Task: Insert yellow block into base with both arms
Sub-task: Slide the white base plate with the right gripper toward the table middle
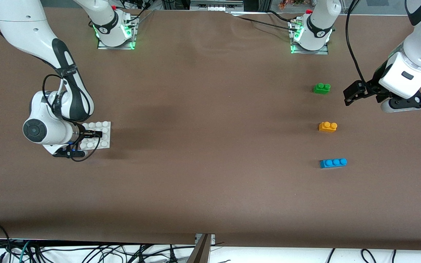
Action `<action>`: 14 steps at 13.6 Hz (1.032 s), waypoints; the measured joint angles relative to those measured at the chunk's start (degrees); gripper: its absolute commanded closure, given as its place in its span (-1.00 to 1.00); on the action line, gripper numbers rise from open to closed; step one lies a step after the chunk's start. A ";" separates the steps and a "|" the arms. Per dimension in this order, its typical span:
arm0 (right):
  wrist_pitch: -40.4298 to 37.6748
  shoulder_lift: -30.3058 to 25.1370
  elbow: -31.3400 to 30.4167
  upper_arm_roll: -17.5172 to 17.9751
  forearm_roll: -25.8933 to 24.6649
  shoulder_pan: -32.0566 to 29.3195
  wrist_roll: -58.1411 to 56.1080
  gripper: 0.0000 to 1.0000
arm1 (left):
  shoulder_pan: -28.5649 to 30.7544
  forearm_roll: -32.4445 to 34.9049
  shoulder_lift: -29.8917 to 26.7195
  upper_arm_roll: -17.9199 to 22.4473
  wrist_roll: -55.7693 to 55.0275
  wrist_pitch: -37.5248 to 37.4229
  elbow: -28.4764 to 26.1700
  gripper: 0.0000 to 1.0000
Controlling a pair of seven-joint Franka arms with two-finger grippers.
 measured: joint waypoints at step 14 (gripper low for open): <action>4.29 0.37 -2.99 -0.20 -0.11 -0.01 -2.40 -1.00 | -0.04 0.00 0.00 -0.76 0.00 0.00 0.03 -1.00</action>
